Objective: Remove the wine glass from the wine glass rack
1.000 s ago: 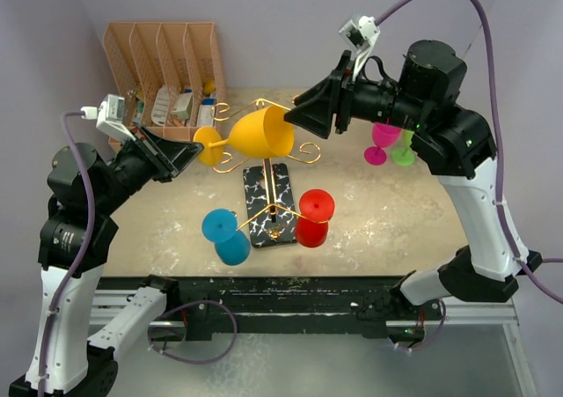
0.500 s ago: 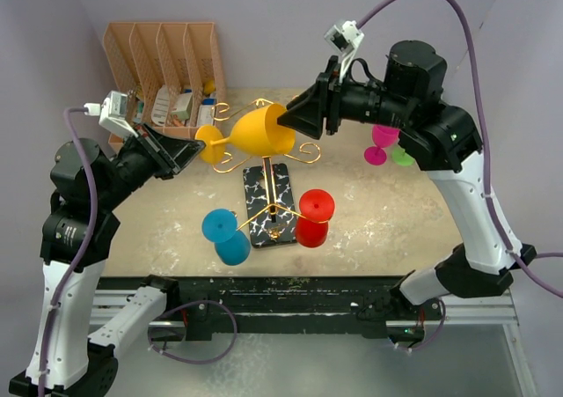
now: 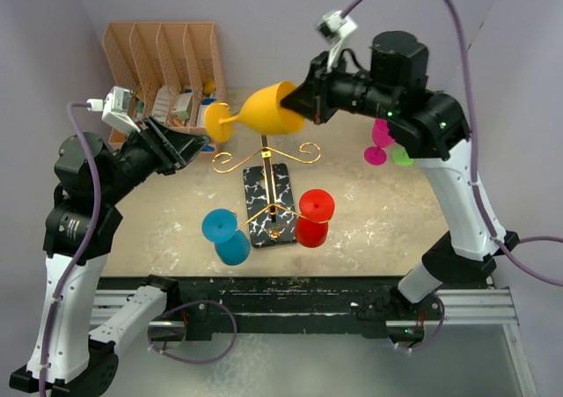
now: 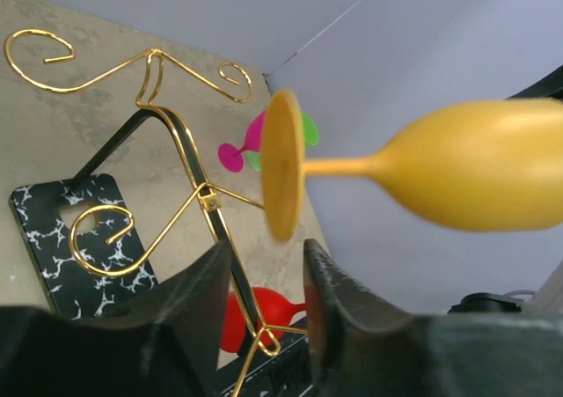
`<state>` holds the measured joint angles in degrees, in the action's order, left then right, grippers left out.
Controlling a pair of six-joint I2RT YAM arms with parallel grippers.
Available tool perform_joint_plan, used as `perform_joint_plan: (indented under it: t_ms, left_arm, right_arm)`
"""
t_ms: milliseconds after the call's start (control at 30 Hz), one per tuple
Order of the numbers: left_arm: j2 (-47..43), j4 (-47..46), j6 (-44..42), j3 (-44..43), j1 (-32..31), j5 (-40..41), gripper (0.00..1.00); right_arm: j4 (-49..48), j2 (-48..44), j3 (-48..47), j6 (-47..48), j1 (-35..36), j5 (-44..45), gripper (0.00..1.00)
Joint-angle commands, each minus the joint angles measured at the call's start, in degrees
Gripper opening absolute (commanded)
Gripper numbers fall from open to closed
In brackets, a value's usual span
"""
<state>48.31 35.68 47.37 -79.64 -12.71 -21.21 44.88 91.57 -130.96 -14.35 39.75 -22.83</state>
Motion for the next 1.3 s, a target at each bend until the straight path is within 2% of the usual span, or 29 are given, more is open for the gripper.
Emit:
perform_joint_plan:
  t_ms: [0,100,200,300,433,600,900,1000,1267]
  left_arm:
    - [-0.3,-0.6,0.0,-2.1,0.2,0.8,0.48]
    - [-0.8,0.7,-0.5,-2.0,0.1,2.4,0.55]
    - [-1.2,1.9,-1.4,-2.4,0.1,3.2,0.56]
    - [-1.8,3.4,-2.6,-3.0,0.1,4.6,0.56]
    - [-2.8,5.4,-4.6,-3.5,0.2,6.7,0.57]
    - [-4.3,8.9,-7.8,-3.3,0.1,10.1,0.56]
    - [-8.3,15.3,-13.5,-2.9,0.2,16.5,0.56]
    - [-9.1,15.9,-13.7,-2.1,0.1,17.0,0.56]
    - [-10.6,16.8,-13.4,-1.9,0.2,17.0,0.56]
  right_arm:
    - [1.5,-2.0,-8.3,1.1,-4.1,15.6,0.00]
    - [2.1,-2.0,-10.2,0.1,-12.2,19.1,0.00]
    - [0.6,-2.9,-8.1,-1.9,-22.0,20.6,0.00]
    - [0.9,-2.6,-5.5,-2.2,-27.5,25.4,0.00]
    - [2.8,1.3,-2.1,-2.2,-33.4,20.8,0.00]
    - [7.5,7.2,1.7,0.0,-33.5,19.5,0.00]
    - [6.9,10.0,13.6,3.5,-30.6,27.6,0.00]
    - [7.4,12.2,14.1,3.6,-26.5,33.9,0.00]
    - [6.7,17.7,13.9,2.5,-24.4,37.4,0.00]
